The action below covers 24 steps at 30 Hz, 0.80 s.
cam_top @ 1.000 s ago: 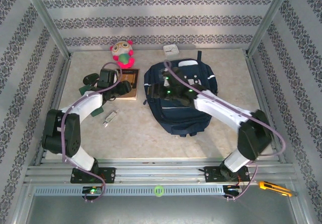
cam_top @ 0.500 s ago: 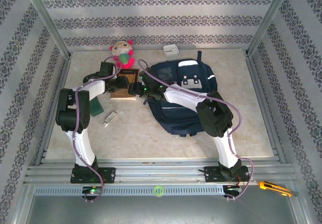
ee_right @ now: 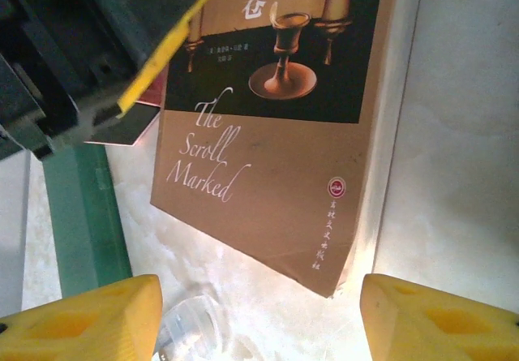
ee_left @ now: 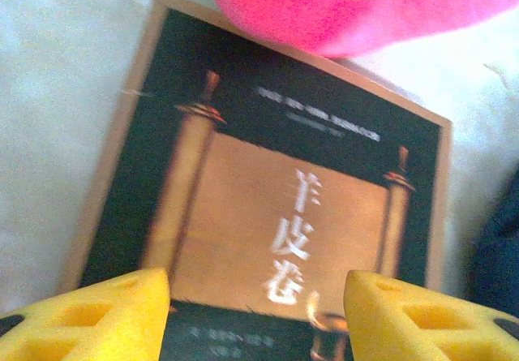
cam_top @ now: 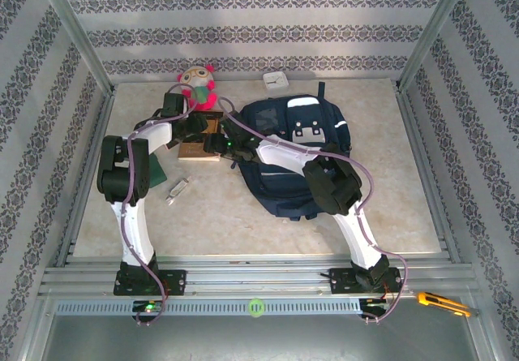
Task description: Pack books, pencil case, and school supplies into a backpack
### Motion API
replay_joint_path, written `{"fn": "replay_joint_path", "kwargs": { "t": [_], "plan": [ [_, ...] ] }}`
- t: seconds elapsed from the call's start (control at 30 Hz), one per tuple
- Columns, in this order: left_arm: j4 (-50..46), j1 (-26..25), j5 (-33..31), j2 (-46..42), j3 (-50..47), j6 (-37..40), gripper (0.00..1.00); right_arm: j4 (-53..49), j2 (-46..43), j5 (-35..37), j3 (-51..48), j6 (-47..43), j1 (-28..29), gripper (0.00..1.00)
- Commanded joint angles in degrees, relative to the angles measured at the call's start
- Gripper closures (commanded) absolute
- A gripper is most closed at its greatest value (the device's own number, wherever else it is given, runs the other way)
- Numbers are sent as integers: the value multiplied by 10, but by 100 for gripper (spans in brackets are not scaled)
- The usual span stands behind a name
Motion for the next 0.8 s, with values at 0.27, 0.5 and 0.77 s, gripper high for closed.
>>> {"fn": "replay_joint_path", "kwargs": {
  "t": [0.27, 0.5, 0.77],
  "plan": [
    [-82, 34, -58, -1, 11, 33, 41, -79, 64, 37, 88, -7, -13, 34],
    [-105, 40, 3, 26, 18, 31, 42, -109, 120, 20, 157, -7, -17, 38],
    [-125, 42, 87, 37, 20, 34, 44, -137, 166, 4, 212, -8, -21, 54]
  ]
}}
